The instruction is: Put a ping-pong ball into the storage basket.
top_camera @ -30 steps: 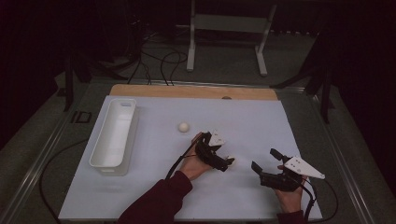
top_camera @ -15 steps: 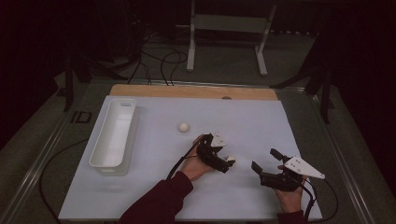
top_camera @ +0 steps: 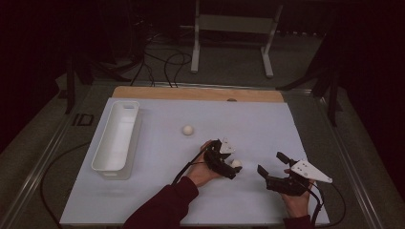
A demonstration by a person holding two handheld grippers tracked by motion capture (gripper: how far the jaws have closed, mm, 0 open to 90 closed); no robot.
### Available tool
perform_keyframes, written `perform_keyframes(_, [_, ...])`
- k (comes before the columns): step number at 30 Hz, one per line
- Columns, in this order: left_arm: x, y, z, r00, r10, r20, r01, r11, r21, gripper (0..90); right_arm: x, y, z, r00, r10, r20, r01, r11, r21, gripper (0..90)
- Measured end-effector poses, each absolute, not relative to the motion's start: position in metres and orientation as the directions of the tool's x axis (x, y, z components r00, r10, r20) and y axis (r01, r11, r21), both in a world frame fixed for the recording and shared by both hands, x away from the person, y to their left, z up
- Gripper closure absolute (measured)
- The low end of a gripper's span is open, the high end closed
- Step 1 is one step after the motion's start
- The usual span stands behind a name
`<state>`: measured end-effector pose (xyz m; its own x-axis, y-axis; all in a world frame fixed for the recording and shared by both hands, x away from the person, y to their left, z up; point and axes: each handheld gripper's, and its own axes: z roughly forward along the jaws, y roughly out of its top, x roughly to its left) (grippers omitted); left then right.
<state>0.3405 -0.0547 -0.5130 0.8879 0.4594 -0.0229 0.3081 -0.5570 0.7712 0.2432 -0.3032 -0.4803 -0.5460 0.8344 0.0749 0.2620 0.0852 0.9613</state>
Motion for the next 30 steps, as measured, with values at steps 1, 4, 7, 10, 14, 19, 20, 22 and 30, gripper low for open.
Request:
perform_keyframes(1, [0.3402, -0.055, -0.5132, 0.888, 0.459, -0.023, 0.308, -0.558, 0.771, 8.3, 0.2432, -0.3032, -0.4803, -0.547, 0.834, 0.075, 0.262, 0.085, 0.961, 7.7])
perform_keyframes(4, [0.3389, -0.0564, -0.5142, 0.891, 0.454, -0.017, 0.302, -0.564, 0.769, 12.5, 0.2433, -0.3032, -0.4804, -0.546, 0.834, 0.074, 0.262, 0.086, 0.961, 7.7])
perform_keyframes(7, [0.3382, -0.0578, -0.5154, 0.894, 0.447, -0.02, 0.302, -0.57, 0.764, 15.6, 0.2431, -0.3034, -0.4802, -0.545, 0.835, 0.073, 0.261, 0.086, 0.961, 7.7])
perform_keyframes(10, [0.3384, -0.0585, -0.5171, 0.898, 0.44, -0.022, 0.303, -0.581, 0.756, 17.9, 0.2431, -0.3034, -0.4802, -0.545, 0.835, 0.074, 0.26, 0.085, 0.962, 7.7])
perform_keyframes(14, [0.3387, -0.0591, -0.5189, 0.903, 0.428, -0.028, 0.302, -0.588, 0.75, 23.1, 0.243, -0.3033, -0.4802, -0.545, 0.835, 0.073, 0.26, 0.085, 0.962, 7.7])
perform_keyframes(19, [0.3381, -0.0596, -0.5195, 0.911, 0.412, -0.033, 0.297, -0.597, 0.745, 31.6, 0.2431, -0.3031, -0.4803, -0.545, 0.835, 0.072, 0.26, 0.086, 0.962, 7.7])
perform_keyframes(20, [0.3382, -0.0597, -0.5197, 0.911, 0.411, -0.034, 0.297, -0.597, 0.746, 33.1, 0.243, -0.3032, -0.4802, -0.545, 0.836, 0.073, 0.26, 0.086, 0.962, 7.7])
perform_keyframes(22, [0.3384, -0.0597, -0.5197, 0.912, 0.407, -0.039, 0.298, -0.597, 0.745, 36.5, 0.2431, -0.3034, -0.4802, -0.545, 0.835, 0.072, 0.259, 0.086, 0.962, 7.7])
perform_keyframes(30, [0.3391, -0.0605, -0.5216, 0.92, 0.39, -0.05, 0.298, -0.61, 0.734, 47.4, 0.243, -0.3032, -0.4802, -0.544, 0.836, 0.072, 0.26, 0.086, 0.962, 7.7])
